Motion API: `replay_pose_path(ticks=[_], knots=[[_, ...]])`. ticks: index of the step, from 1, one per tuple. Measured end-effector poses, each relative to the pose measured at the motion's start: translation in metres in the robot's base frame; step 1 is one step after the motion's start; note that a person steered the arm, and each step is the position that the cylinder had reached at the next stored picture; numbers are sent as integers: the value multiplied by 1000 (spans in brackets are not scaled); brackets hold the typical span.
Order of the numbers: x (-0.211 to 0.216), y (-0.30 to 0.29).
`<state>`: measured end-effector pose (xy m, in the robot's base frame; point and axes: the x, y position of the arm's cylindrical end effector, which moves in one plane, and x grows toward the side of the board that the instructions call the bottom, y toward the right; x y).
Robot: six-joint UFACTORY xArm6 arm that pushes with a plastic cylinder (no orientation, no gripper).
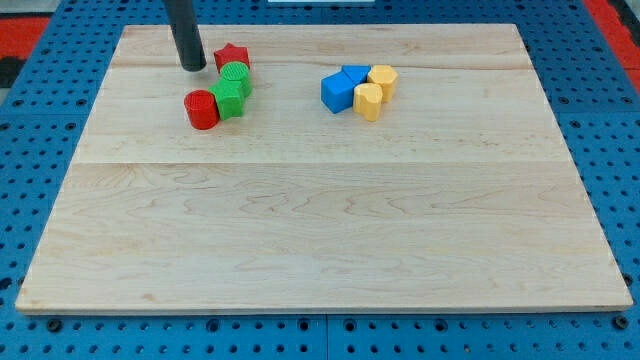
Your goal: Slide the red star slightly right
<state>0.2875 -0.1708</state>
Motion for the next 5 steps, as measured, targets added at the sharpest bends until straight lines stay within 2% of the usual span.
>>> replay_pose_path(ticks=[1,2,3,4,5], knots=[[30,-7],[10,-50],[-19,-52],[-19,7],[-40,54]])
